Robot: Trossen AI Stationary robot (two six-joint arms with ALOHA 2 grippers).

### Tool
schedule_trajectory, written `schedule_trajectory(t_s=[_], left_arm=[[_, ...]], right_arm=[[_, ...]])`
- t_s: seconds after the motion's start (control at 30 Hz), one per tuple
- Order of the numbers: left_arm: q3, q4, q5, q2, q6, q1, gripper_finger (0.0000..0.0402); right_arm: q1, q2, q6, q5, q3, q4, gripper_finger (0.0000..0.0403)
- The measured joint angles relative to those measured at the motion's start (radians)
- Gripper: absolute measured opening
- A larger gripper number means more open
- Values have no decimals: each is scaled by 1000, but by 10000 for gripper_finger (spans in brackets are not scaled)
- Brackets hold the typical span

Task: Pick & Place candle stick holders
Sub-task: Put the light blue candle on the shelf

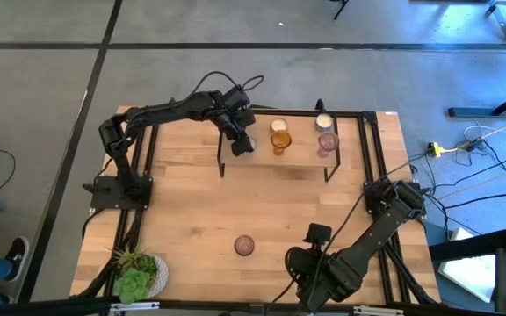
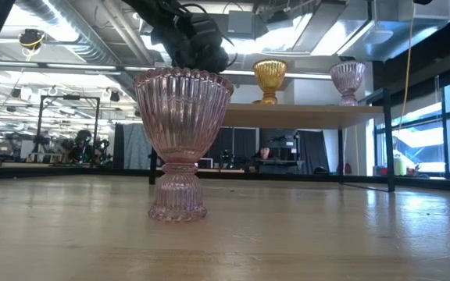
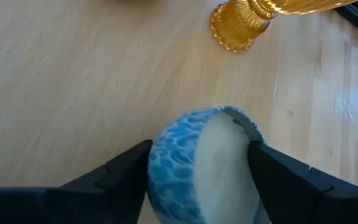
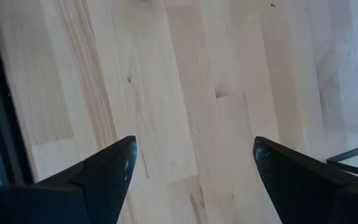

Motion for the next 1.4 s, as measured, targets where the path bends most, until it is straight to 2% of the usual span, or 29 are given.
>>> schedule_trajectory(t_s=[0.13,0.33,0.53,0.67,0.77,0.87,1.2,1.4], left_arm=[[23,-34,-21,0,16,0,277],[126,-149,-136,3,44,2,281],[183,-213,-150,3,58,0,281],[196,-209,-226,3,96,-2,281],[198,-179,-320,2,164,-10,273],[198,-145,-371,2,220,-25,247],[198,-78,-357,2,223,-43,114],[198,-83,-350,2,233,-43,17]], right_arm=[[0,0,0,0,0,0,328],[0,0,0,0,0,2,328],[0,0,0,0,0,2,328],[5,0,0,0,0,6,328],[8,0,0,0,0,8,328],[8,0,4,0,0,8,328],[8,0,6,-4,-59,38,328],[8,0,8,-38,-85,66,328]])
